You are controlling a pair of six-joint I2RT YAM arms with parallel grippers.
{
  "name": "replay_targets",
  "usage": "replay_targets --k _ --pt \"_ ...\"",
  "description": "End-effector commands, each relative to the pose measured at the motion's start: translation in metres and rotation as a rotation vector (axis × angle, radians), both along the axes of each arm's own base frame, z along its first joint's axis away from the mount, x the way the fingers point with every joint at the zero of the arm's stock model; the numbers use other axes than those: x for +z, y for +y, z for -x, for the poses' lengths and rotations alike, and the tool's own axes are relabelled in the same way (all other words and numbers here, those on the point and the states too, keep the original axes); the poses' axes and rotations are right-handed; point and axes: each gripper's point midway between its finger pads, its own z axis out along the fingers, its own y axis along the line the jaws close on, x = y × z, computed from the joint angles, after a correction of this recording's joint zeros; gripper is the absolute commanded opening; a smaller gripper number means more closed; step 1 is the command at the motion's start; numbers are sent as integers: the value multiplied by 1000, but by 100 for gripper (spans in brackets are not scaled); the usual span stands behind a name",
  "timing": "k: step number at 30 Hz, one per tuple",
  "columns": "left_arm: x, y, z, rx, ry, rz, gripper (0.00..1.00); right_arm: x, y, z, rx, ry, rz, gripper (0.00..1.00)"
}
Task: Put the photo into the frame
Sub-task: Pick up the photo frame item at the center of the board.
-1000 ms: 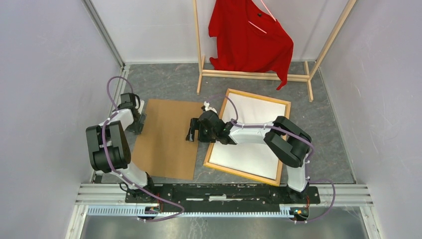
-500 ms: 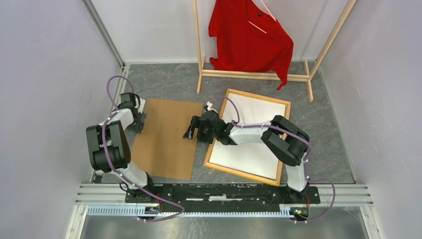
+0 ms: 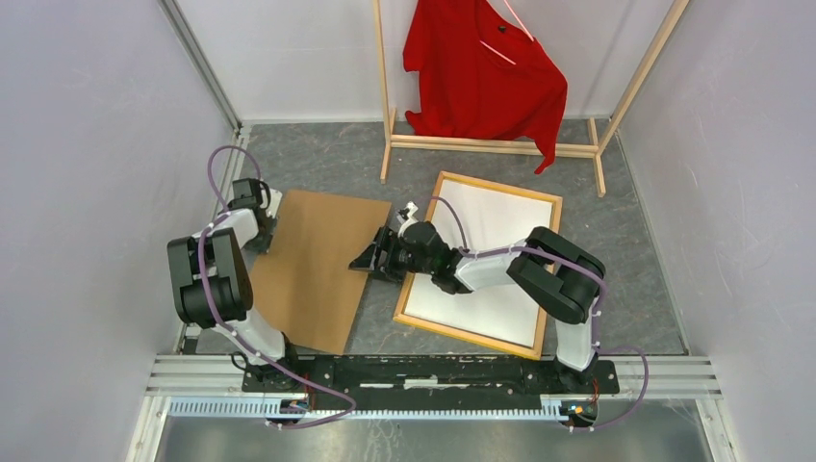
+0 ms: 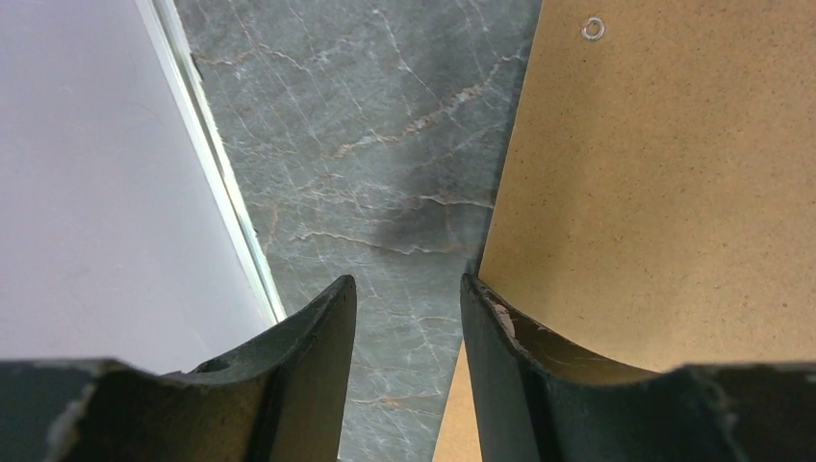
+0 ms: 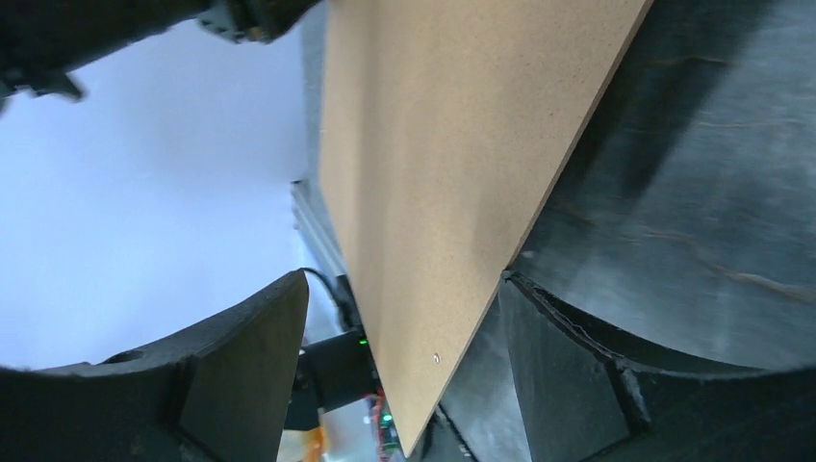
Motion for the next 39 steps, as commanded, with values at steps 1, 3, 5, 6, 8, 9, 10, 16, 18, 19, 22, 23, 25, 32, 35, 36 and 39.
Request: replay_targets --k 1,3,5,6,8,9,10,16,18,19,22,23,25,32,35,36,39 --pt "-54 -64 58 -81 247 302 53 172 31 10 77 -247 -551 78" --pt "-52 -64 58 -82 249 302 53 181 31 13 85 -252 -607 78" --pt "-50 -67 57 -91 249 323 52 189 31 15 91 -260 -657 77" --pt "-49 -68 57 -92 248 326 52 193 31 16 94 -261 -677 77" --pt "-48 -69 57 -98 248 331 52 194 34 16 106 -259 -706 77" --pt "-47 -69 57 -99 248 332 52 196 36 17 116 -255 -725 77" --pt "-47 -69 58 -101 249 334 52 199 38 18 128 -254 -748 77" --pt "-47 -74 60 -109 254 357 52 201 52 16 158 -219 -797 77" --pt "-46 -74 60 -110 254 358 52 196 55 15 162 -211 -777 77" --pt "-46 -74 60 -110 252 357 52 193 55 15 159 -212 -763 77" --pt "-43 -73 57 -108 239 352 52 182 51 14 133 -207 -686 77" --pt "-42 -73 56 -106 236 353 52 174 50 13 126 -210 -642 77" --pt "-40 -75 54 -107 234 365 52 163 47 12 109 -209 -557 77" --pt "-35 -79 51 -111 223 385 52 142 44 4 63 -179 -441 62" --pt "-24 -83 45 -123 199 407 58 129 43 0 46 -164 -353 47" --pt "-17 -85 42 -127 189 416 63 123 43 -1 45 -157 -319 40" --pt "13 -94 25 -159 132 462 76 112 38 -8 22 -135 -256 20"
